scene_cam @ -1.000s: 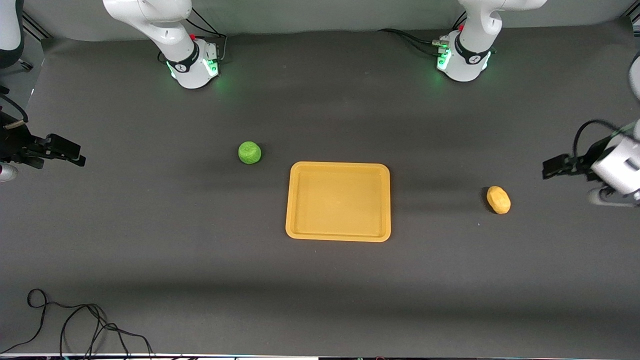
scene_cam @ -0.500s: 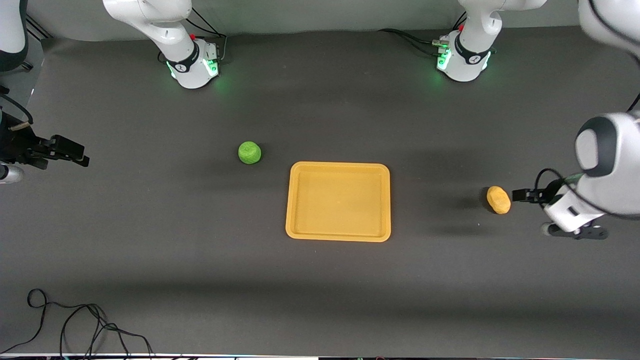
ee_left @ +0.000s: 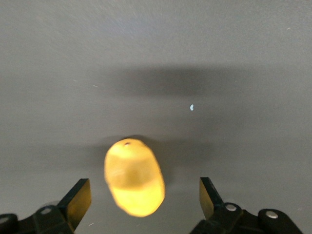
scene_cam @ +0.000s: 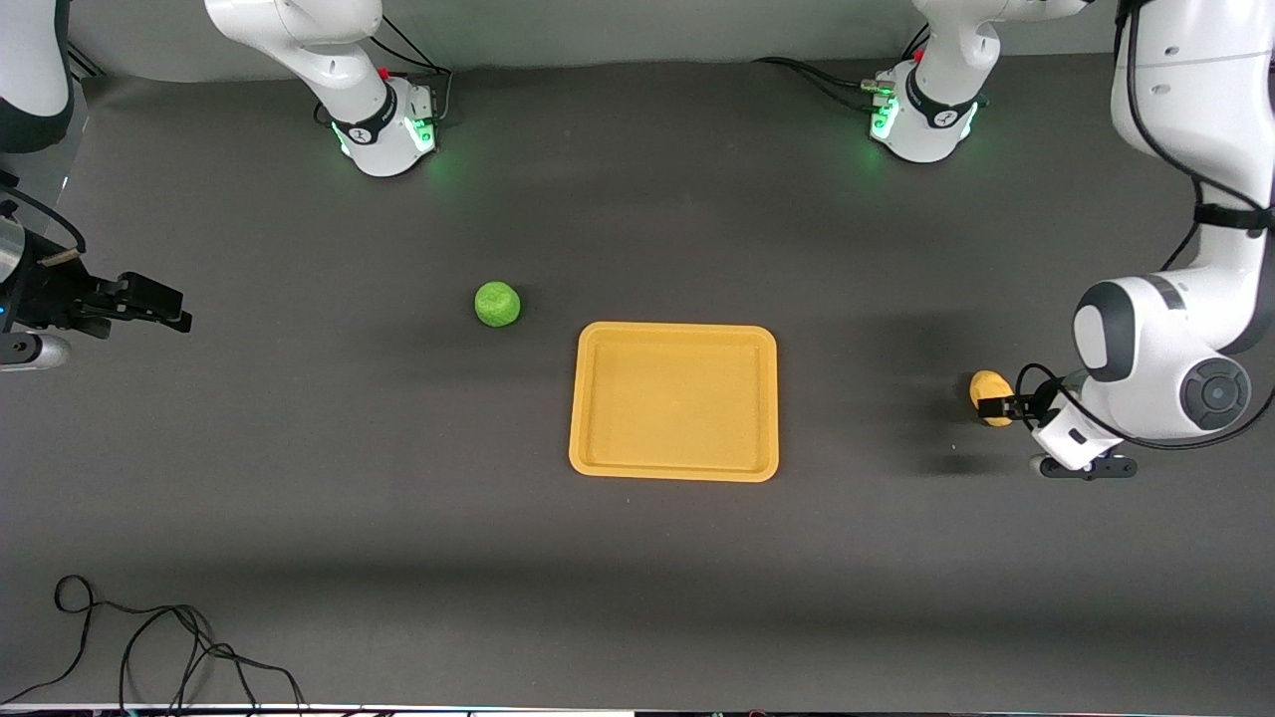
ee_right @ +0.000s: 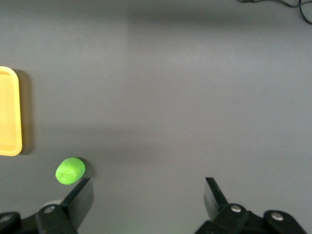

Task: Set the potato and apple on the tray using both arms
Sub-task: 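Reach the left gripper down to the yellow potato and grasp it, then carry the potato to the tray with the left gripper while the right gripper reaches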

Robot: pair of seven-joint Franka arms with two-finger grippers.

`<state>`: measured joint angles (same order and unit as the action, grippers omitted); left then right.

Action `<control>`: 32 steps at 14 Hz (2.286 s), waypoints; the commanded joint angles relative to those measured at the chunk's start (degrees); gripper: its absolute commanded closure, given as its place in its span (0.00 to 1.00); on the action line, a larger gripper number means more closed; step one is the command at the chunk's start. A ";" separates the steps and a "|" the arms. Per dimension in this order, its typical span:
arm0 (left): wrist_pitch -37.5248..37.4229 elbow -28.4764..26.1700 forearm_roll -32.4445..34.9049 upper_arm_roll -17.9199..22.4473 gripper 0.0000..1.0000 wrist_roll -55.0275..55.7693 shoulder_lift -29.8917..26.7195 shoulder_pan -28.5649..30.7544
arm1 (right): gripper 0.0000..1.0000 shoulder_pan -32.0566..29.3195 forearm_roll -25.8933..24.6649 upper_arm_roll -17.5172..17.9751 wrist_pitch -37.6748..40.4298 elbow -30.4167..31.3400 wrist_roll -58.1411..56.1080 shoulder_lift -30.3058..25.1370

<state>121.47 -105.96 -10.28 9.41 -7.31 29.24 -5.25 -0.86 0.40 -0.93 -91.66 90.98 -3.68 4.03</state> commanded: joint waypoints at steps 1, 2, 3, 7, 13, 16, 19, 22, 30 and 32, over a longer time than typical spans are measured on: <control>0.70 -0.99 -2.64 0.26 0.02 -0.24 1.60 1.03 | 0.00 4.79 -0.23 -0.12 -1.68 3.41 4.26 -1.74; 0.52 -1.78 -2.47 0.26 0.02 -0.50 1.69 1.03 | 0.00 7.43 -0.31 -0.03 -1.77 4.03 9.51 -2.00; 0.08 -2.14 -2.21 0.26 0.02 -0.51 1.95 0.95 | 0.00 9.63 -0.23 -0.12 -2.12 5.16 12.44 -2.27; 1.13 -2.93 -2.20 0.26 0.23 -0.33 2.65 1.03 | 0.00 16.49 -0.14 -0.12 -6.85 11.92 18.42 -6.30; -3.67 -2.41 -2.64 0.00 0.87 1.94 -5.84 -2.20 | 0.00 30.01 -0.05 -0.03 -11.33 22.46 31.95 -13.42; -9.84 3.03 -2.91 -1.83 0.93 11.86 -9.64 -11.68 | 0.00 37.14 0.39 -0.21 -13.72 28.98 38.82 -17.64; -2.86 6.29 -5.53 -6.40 0.93 24.23 -7.11 -19.69 | 0.00 37.78 0.30 -0.29 -14.33 34.51 38.83 -21.94; 6.74 6.30 -5.54 -7.47 0.93 29.46 -1.75 -25.24 | 0.00 37.34 -0.49 -0.73 -17.66 37.59 38.48 -21.96; 11.85 6.12 -5.54 -8.35 0.75 27.35 5.64 -27.35 | 0.00 37.34 -0.75 -2.58 -50.17 56.68 38.92 -13.03; 12.03 5.95 -5.54 -8.35 0.46 27.53 6.52 -27.44 | 0.00 37.69 -0.75 -2.58 -56.84 56.68 39.36 -6.87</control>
<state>132.80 -100.66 -14.85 0.53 20.70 34.56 -31.84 36.47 0.43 -3.34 -143.05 148.90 34.65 -9.33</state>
